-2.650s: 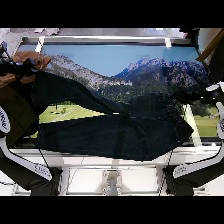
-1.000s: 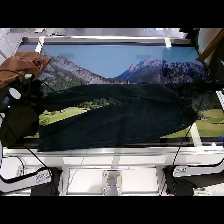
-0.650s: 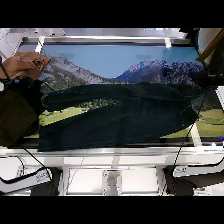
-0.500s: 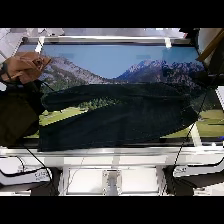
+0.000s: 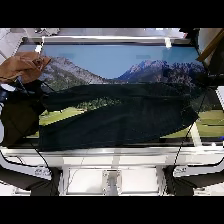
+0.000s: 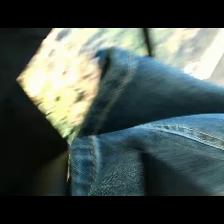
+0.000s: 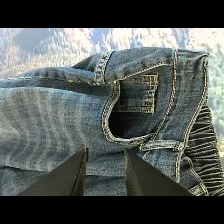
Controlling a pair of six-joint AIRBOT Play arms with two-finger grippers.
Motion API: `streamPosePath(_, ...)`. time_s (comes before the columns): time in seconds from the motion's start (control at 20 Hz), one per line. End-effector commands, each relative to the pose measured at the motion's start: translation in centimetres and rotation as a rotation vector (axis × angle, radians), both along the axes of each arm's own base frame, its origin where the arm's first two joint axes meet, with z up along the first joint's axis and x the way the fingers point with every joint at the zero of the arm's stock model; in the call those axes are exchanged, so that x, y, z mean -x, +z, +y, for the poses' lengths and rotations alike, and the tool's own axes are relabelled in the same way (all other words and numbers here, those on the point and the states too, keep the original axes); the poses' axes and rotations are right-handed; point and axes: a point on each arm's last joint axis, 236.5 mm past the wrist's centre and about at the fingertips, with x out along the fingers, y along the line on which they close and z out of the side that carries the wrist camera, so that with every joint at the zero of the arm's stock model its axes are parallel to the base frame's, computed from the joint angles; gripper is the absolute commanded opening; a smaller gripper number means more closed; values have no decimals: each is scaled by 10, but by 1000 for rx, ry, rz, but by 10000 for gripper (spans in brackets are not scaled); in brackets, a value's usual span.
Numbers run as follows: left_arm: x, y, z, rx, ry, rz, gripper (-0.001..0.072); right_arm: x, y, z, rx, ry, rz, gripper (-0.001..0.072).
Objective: Fold the clothes and pants, and hang the long-sleeved shirts on hangers.
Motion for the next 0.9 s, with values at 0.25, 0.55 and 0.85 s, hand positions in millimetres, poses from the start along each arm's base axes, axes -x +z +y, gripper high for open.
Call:
streamPosePath(0.25, -81, 228, -52, 56, -245, -791, 18, 28, -13, 15, -33, 69, 125, 274)
streamPosePath(0.55, 67, 184, -101, -208, -802, -468, 17, 49, -20, 23, -56, 111, 212, 273)
streamPosePath(0.85, 149, 4, 28, -413, -357, 108, 19, 47, -19, 24, -57, 110, 207, 273)
